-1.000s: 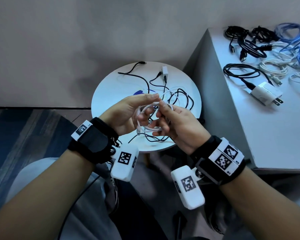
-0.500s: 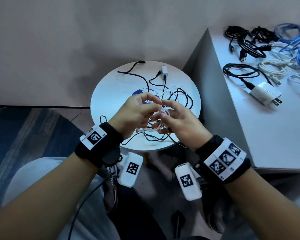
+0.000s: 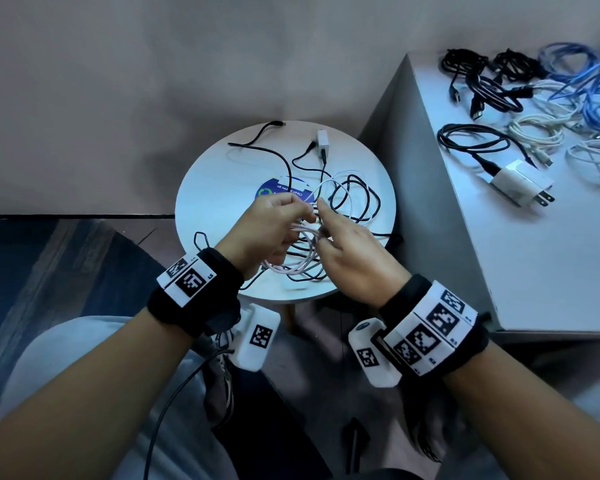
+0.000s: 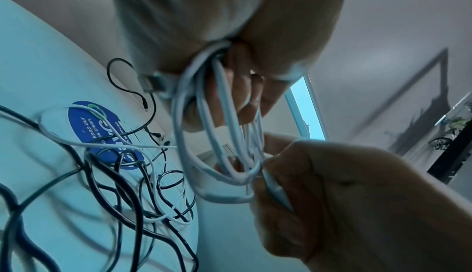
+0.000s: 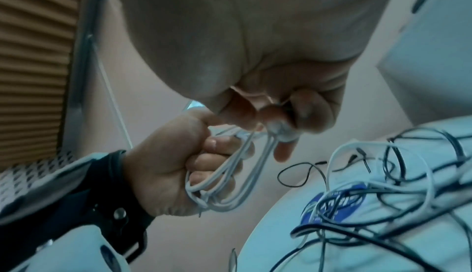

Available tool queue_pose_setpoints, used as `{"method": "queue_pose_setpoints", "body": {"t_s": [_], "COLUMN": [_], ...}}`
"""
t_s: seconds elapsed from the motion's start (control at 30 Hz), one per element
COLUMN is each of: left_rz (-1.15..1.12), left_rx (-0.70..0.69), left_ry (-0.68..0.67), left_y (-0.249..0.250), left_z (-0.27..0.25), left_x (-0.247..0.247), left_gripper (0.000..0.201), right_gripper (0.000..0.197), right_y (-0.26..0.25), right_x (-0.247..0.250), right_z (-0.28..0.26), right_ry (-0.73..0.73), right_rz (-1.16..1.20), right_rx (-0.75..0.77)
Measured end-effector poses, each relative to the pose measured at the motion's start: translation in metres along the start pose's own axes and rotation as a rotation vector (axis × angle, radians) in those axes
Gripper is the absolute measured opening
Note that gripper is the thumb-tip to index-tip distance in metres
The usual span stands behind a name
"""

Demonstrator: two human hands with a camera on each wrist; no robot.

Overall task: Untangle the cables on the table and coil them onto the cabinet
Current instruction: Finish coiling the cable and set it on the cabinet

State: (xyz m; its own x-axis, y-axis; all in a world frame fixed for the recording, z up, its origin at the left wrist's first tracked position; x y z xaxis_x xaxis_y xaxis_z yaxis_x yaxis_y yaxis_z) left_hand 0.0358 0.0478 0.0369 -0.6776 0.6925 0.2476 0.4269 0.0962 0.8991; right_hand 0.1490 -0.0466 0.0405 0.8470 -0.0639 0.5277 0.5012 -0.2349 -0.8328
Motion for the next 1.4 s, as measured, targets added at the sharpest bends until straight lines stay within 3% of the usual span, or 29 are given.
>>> {"method": "queue_pose_setpoints", "body": {"t_s": [0.1,0.23,0.4,0.5,0.6,0.77,0.83,1.0,1.17,1.3,1.4], "left_rz": [-0.053,-0.158,-0.361,-0.314,-0.258,-0.246,-0.233,-0.166,-0.016,0.056,0.068], "left_rx": [0.034,0.075,0.006,-0.040,-0.041,0.034,0.018,-0.068,-0.006,0.004,-0.012], "left_ry": [0.000,-0.005,-0.179,-0.133,0.001,0.191,0.158,-0.071,-0.074,0.019,0.148], "left_y": [0.002,-0.002,-0.007,-0.006,-0.003,-0.007,-0.006,0.001,0.001,-0.006,-0.010], "left_z": [-0.001,0.000,0.004,0.003,0.001,0.001,0.001,-0.001,0.001,0.005,0.007], "left_x": [0.000,0.006,0.015,0.014,0.012,0.007,0.006,0.010,0.010,0.010,0.013], "left_gripper": [0.024,0.027,0.023,0.024,0.027,0.036,0.035,0.034,0.038,0.020,0.018], "right_gripper": [0.026,0.029,0.023,0.023,0.022,0.023,0.022,0.024,0.033,0.028,0.023], "right_y": [-0.001,0.011,0.013,0.010,0.007,0.005,0.008,0.008,0.005,0.002,0.002], "right_x": [-0.002,-0.009,-0.013,-0.011,-0.011,-0.019,-0.018,0.003,0.018,0.018,0.022], "right_z": [0.000,0.006,0.012,0.010,0.008,0.007,0.007,0.008,0.004,0.003,0.004], "right_ry": [0.016,0.070,0.081,0.046,-0.041,-0.038,-0.024,-0.032,0.089,0.257,0.260], "right_rz": [0.101,0.176,0.688,0.775,0.860,0.673,0.630,0.619,0.024,-0.006,0.073], "right_rx": [0.044,0.084,0.014,-0.019,-0.049,-0.009,-0.032,0.033,0.153,0.361,0.348]}}
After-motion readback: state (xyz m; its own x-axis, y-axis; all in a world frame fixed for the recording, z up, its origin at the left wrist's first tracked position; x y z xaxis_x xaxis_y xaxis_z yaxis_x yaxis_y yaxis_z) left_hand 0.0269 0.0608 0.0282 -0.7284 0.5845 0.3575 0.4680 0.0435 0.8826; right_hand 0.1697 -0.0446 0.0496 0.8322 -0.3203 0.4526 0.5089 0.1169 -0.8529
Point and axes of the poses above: each hand's wrist, its own z-axis towards the middle knuckle, its own x-axis out of the back of the hand, y = z × x, the point moved 2 cm from there along z, towards the middle knuckle, and after that the axes turned 11 degrees about z, right-handed, at the moved point
